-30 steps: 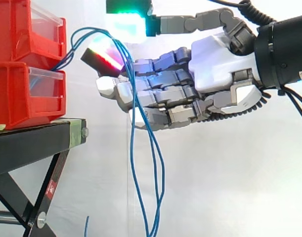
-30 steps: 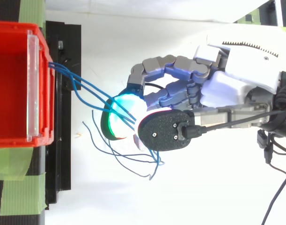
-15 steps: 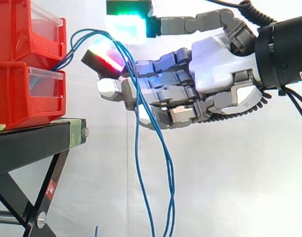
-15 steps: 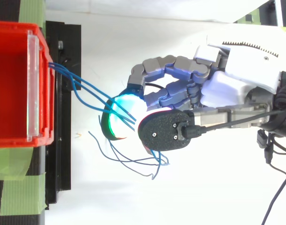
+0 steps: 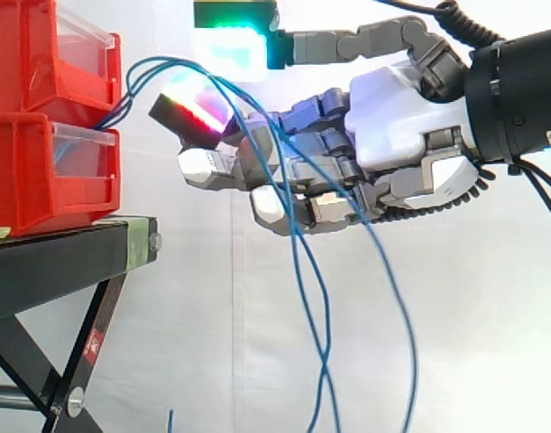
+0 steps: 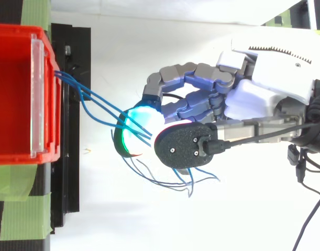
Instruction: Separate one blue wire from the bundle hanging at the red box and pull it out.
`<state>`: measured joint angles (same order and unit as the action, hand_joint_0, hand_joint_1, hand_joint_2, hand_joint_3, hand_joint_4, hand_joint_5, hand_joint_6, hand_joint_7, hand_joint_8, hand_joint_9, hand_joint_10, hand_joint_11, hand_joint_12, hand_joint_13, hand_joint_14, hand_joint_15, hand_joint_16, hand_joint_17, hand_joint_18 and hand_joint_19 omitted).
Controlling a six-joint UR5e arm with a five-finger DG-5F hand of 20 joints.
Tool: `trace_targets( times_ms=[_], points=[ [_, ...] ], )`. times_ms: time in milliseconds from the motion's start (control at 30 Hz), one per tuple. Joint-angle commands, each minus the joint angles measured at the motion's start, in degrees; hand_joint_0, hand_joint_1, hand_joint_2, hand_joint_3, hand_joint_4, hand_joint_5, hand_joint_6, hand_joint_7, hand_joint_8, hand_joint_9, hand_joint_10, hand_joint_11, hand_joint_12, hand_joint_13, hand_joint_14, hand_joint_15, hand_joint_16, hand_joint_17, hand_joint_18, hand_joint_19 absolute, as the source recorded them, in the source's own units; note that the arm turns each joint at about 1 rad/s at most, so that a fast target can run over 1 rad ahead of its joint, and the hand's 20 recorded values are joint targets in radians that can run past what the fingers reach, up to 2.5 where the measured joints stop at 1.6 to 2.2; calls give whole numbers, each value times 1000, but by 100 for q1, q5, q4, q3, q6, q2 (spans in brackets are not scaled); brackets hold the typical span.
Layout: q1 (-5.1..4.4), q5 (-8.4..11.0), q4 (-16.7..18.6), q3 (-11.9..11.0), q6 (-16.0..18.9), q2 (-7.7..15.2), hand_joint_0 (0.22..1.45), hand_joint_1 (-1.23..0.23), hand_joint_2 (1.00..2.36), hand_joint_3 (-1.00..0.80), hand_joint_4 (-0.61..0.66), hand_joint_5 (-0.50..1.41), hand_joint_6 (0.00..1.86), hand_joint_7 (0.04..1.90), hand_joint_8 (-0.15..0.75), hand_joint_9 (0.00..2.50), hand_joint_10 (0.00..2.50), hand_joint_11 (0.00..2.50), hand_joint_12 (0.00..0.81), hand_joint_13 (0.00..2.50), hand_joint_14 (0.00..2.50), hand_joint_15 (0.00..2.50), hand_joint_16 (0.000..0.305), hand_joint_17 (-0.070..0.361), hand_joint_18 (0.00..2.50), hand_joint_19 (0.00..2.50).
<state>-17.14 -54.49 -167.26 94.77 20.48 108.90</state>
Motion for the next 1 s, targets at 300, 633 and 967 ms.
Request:
trace_targets(
  times_ms=[300,633,967],
  points=[
    [0,0,0,-2,0,0,629,-712,1029,-131,206,-189,813,1044,338,644,9,707,380,944,11,1210,47,106,726,900],
    [0,0,0,7,0,0,624,-697,1026,-134,205,-188,814,1047,338,649,11,633,382,702,14,421,43,97,624,696],
    [0,0,0,-2,0,0,634,-678,1027,-150,206,-197,822,1038,335,654,13,671,355,1005,18,1035,37,84,659,707]
  ],
)
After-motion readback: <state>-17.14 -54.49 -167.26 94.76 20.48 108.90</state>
